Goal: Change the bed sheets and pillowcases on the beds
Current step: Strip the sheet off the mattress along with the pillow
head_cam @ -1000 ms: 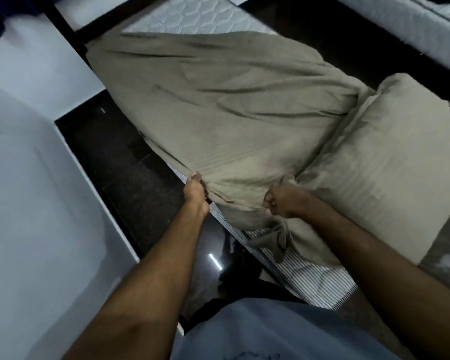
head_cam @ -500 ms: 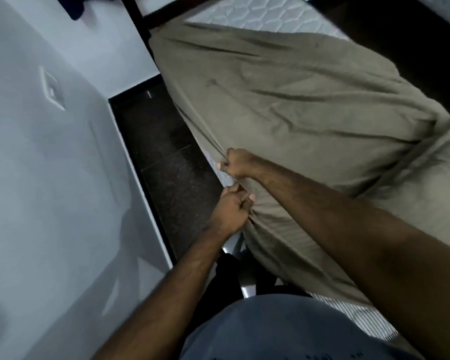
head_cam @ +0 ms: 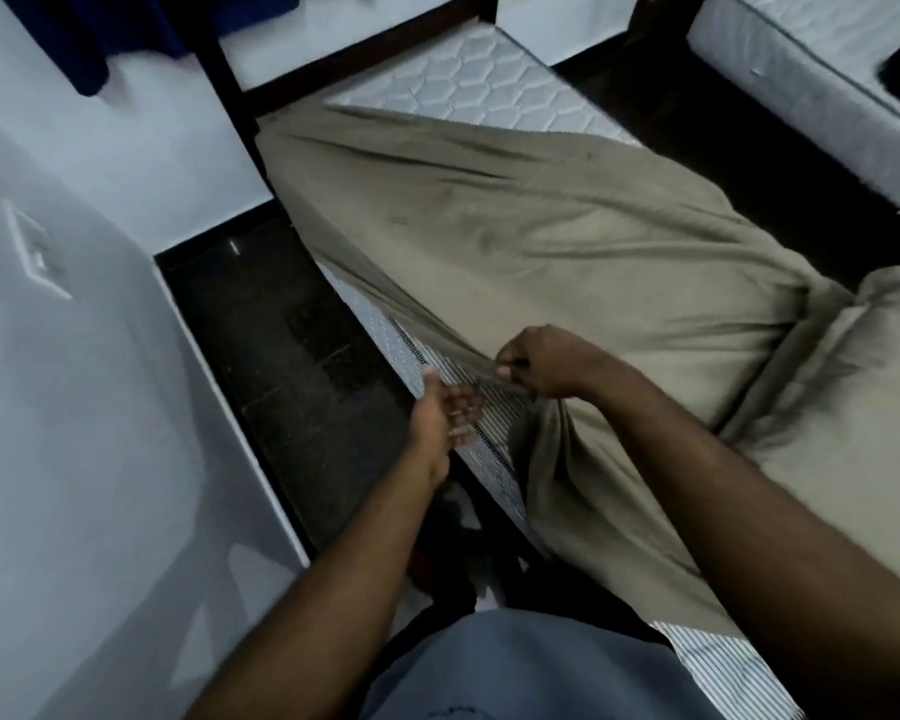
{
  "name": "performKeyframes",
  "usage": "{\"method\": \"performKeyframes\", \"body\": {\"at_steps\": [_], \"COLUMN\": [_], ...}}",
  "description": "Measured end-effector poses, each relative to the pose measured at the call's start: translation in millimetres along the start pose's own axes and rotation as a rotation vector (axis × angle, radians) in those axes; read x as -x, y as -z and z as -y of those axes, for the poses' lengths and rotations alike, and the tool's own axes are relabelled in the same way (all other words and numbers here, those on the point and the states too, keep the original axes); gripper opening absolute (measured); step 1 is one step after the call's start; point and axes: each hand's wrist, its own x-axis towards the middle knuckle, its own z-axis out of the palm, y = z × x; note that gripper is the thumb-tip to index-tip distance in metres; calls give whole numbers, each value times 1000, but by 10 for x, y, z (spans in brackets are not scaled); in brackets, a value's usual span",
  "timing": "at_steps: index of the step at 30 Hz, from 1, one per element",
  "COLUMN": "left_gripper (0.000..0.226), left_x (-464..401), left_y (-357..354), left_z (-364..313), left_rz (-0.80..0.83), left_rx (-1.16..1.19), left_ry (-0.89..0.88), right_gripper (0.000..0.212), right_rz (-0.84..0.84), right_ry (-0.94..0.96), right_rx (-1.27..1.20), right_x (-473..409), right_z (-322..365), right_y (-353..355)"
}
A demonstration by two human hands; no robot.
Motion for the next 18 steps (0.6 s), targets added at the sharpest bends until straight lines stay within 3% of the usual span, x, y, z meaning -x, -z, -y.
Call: {"method": "performKeyframes", "body": {"at_steps": [7,10,13,15,18], "left_gripper": [51,42,37,36,31], "left_x": [-612,-835,-912,-947,-879], "left_y": [20,23,-34,25,262], "left_z": [-1259,-1446,-1541,-1571,-1570], "left_rz": [-81,-185,-144,-161,-222], "left_rx": [366,328,311,244,68], "left_ry": [4,-3,-85,-142,-221], "right_gripper": [18,16,19,24,31], "right_rz": [177,215,278,231,-9], "right_ry": [128,127,101,48,38], "right_rx": [67,48,8,-114,-280], "right_x": [-56,-169,-341,-546,-1064], "right_z": [127,94,-39,-112,-128], "right_y": [219,279,339,409,572]}}
